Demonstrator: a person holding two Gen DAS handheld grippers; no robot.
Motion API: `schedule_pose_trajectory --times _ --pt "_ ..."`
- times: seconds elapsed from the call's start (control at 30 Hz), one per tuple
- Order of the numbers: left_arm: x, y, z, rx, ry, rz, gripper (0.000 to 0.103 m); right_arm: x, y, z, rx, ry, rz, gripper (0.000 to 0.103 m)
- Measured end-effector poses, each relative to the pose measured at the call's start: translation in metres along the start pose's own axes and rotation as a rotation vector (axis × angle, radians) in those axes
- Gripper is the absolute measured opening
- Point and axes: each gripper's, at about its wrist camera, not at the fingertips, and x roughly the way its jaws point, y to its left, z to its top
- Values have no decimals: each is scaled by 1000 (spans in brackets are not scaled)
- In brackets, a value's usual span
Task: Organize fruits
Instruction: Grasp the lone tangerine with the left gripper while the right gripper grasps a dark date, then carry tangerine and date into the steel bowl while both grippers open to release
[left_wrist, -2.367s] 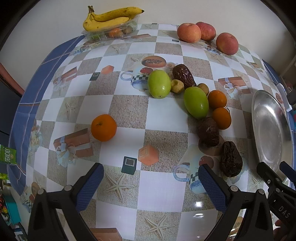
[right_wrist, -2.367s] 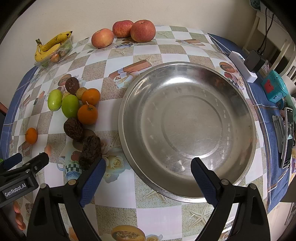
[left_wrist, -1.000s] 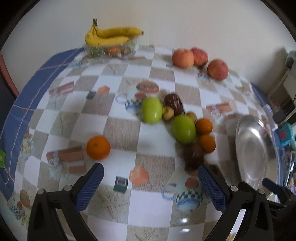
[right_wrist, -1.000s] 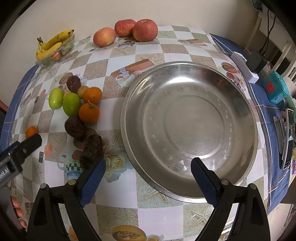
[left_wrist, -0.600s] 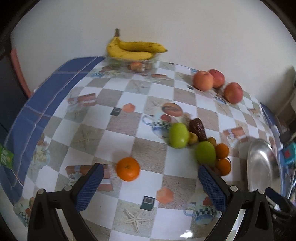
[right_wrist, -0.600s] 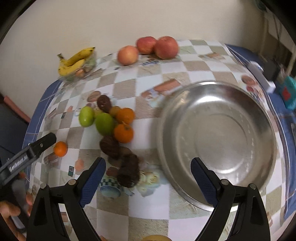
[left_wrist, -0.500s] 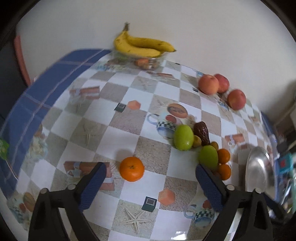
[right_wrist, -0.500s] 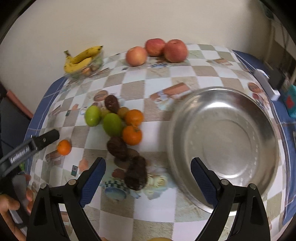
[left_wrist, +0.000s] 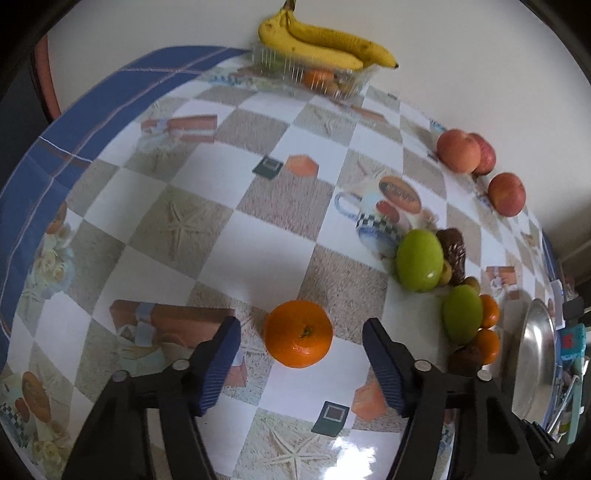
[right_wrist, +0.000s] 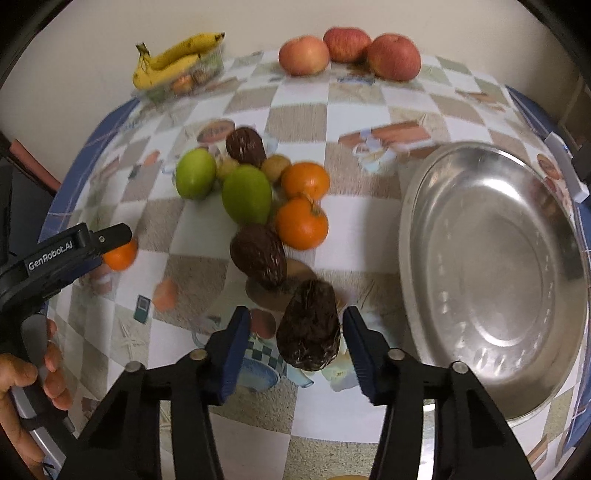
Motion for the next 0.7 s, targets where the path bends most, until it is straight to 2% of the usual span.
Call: schedule_pose_trajectory --times 0.07,0.23,0.47,0.7 --pt "3 1 0 -8 9 -10 57 3 0 -1 -5 12 -13 49" --pt "3 2 -1 -16 11 -15 42 8 -1 -3 -15 35 -37 40" --pt "1 -3 -3 -7 24 -33 41 2 -4 -3 3 29 -3 39" --pt "-26 -12 0 -4 -17 -82 41 -41 -8 10 56 -77 65 39"
